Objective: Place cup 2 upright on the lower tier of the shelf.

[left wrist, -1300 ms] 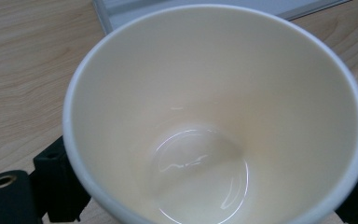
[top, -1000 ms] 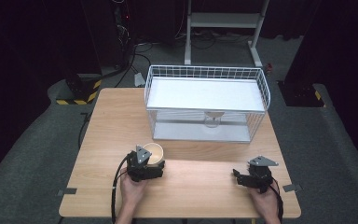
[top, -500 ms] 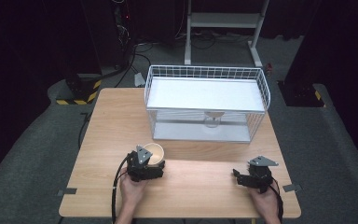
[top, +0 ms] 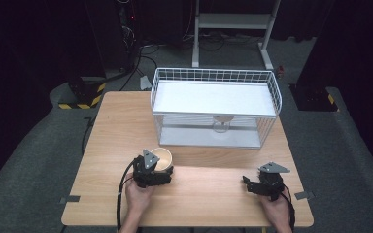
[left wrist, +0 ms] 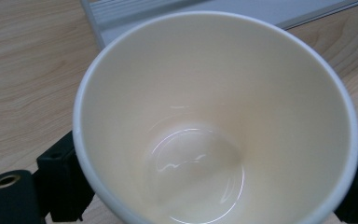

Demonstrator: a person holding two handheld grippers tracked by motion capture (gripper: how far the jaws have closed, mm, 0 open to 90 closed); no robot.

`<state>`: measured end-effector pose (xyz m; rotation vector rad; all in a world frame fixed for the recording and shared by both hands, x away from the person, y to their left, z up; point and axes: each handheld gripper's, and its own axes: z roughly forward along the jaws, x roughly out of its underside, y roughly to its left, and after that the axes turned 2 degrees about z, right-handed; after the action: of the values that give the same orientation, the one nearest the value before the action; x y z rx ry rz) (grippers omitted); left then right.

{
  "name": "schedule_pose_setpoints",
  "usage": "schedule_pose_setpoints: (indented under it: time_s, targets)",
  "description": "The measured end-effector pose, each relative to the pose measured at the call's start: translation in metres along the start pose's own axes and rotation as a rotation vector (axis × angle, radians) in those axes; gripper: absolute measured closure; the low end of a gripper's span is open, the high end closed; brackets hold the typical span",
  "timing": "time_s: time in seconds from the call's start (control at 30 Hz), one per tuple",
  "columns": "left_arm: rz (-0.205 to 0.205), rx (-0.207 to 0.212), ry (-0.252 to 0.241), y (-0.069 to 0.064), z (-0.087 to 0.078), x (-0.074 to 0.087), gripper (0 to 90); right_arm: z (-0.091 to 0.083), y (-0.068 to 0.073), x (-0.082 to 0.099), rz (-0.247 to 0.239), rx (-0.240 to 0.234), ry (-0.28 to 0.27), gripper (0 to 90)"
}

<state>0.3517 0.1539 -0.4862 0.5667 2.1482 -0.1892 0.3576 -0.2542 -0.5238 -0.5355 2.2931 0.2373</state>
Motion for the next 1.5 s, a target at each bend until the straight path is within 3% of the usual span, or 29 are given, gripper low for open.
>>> schedule_pose_setpoints:
  time_s: [0.77,1.37,1.5]
  targets:
    - [0.03,0.062,0.002,-0.01,0.008,-0.02,8.9,0.0,0.0,0.0,0.003,-0.001,0.002,21.7]
    - [0.009,0.101,-0.017,-0.011,0.009,-0.035,8.9,0.0,0.0,0.0,0.003,-0.001,0.002,21.7]
    - [0.012,0.092,-0.011,-0.01,0.009,-0.038,8.9,0.0,0.0,0.0,0.003,-0.001,0.002,21.7]
